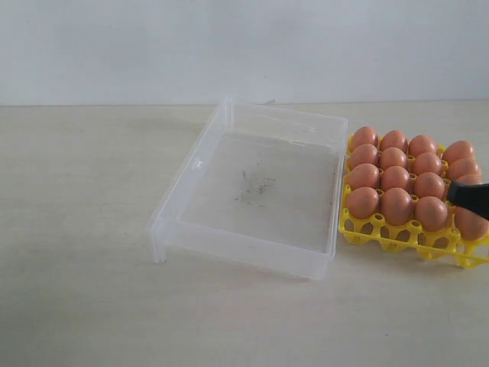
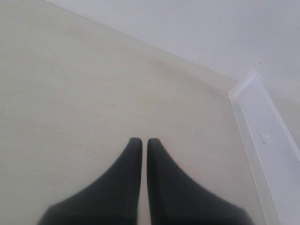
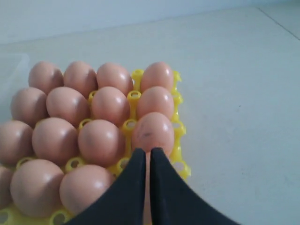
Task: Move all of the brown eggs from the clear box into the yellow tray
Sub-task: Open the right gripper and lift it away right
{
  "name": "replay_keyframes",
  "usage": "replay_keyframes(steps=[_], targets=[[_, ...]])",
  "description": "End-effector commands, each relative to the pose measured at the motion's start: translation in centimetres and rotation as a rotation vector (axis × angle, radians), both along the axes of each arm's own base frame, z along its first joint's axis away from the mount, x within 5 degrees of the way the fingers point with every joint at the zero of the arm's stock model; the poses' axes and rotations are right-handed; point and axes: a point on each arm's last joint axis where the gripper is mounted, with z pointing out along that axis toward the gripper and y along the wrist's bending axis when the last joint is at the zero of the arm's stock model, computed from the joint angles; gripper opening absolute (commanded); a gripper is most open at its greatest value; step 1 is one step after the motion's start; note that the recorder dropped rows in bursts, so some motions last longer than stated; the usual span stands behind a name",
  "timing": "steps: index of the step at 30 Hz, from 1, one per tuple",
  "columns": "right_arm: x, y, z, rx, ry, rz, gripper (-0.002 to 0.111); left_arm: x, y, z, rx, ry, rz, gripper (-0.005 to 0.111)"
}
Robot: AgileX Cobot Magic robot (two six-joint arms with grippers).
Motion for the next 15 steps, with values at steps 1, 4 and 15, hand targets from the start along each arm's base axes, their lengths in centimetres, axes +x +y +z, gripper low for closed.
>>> replay_keyframes(steps=[1, 4, 15], targets=[[0.6, -0.1, -1.4, -0.041, 0.047, -0.011, 0.0, -0.1, -0.2, 0.3, 0.007, -0.016, -0.009, 0.004], [0.8, -0.2, -1.8, -0.069, 0.053, -0.017, 0.0, -0.1, -0.2, 0.3, 0.007, -0.016, -0.009, 0.004], [-4.0, 2.5, 3.3, 0.083, -0.605, 0.283, 0.0, -0.1, -0.2, 0.3, 0.007, -0.016, -0.009, 0.004]])
